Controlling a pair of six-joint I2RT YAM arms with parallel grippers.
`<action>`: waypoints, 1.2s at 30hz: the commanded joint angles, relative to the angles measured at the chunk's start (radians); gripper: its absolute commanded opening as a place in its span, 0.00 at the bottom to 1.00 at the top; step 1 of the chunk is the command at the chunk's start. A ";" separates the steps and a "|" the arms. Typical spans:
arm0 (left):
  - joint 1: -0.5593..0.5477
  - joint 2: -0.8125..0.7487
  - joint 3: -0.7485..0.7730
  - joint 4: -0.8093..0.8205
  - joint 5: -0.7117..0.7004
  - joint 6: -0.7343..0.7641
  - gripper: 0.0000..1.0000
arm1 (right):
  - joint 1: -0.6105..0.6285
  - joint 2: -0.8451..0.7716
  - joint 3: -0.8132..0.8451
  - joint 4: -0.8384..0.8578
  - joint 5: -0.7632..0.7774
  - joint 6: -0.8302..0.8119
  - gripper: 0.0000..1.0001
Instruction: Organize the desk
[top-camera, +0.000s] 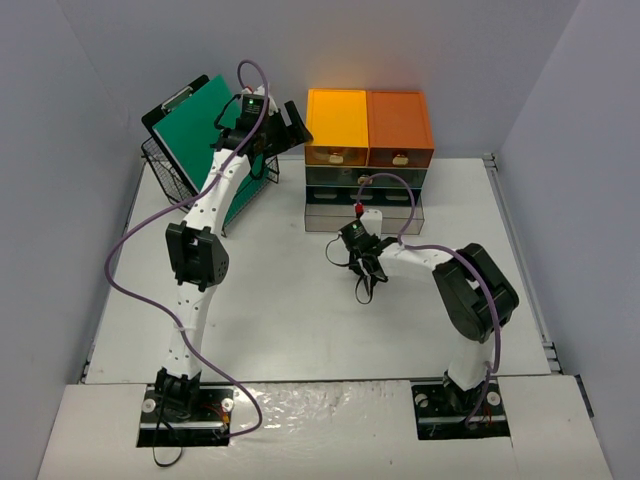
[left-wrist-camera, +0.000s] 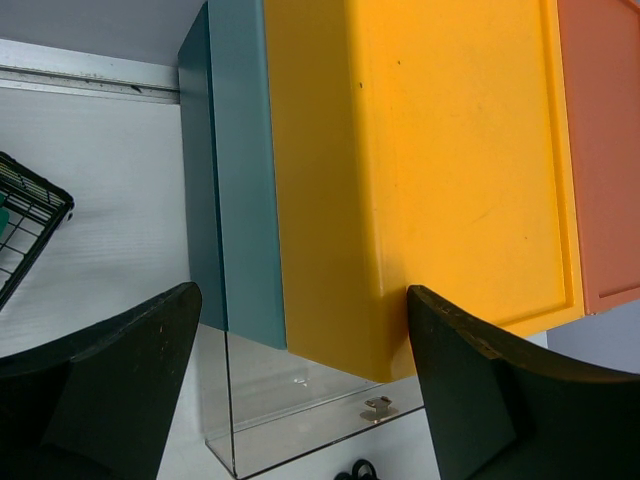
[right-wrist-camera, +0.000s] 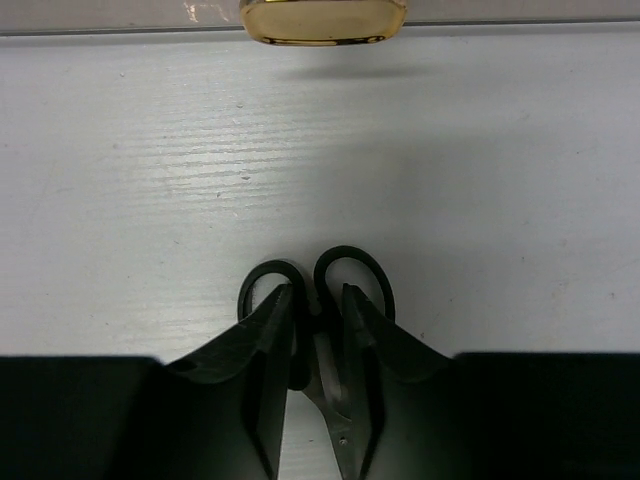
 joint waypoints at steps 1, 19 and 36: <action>0.027 -0.042 -0.005 -0.121 -0.093 0.069 0.80 | 0.002 0.011 -0.013 -0.007 0.000 0.012 0.14; 0.026 -0.044 -0.007 -0.120 -0.094 0.064 0.80 | 0.029 -0.262 0.232 -0.227 -0.027 0.000 0.00; 0.017 -0.059 -0.022 -0.114 -0.095 0.063 0.79 | -0.235 -0.259 0.241 0.045 -0.205 0.592 0.00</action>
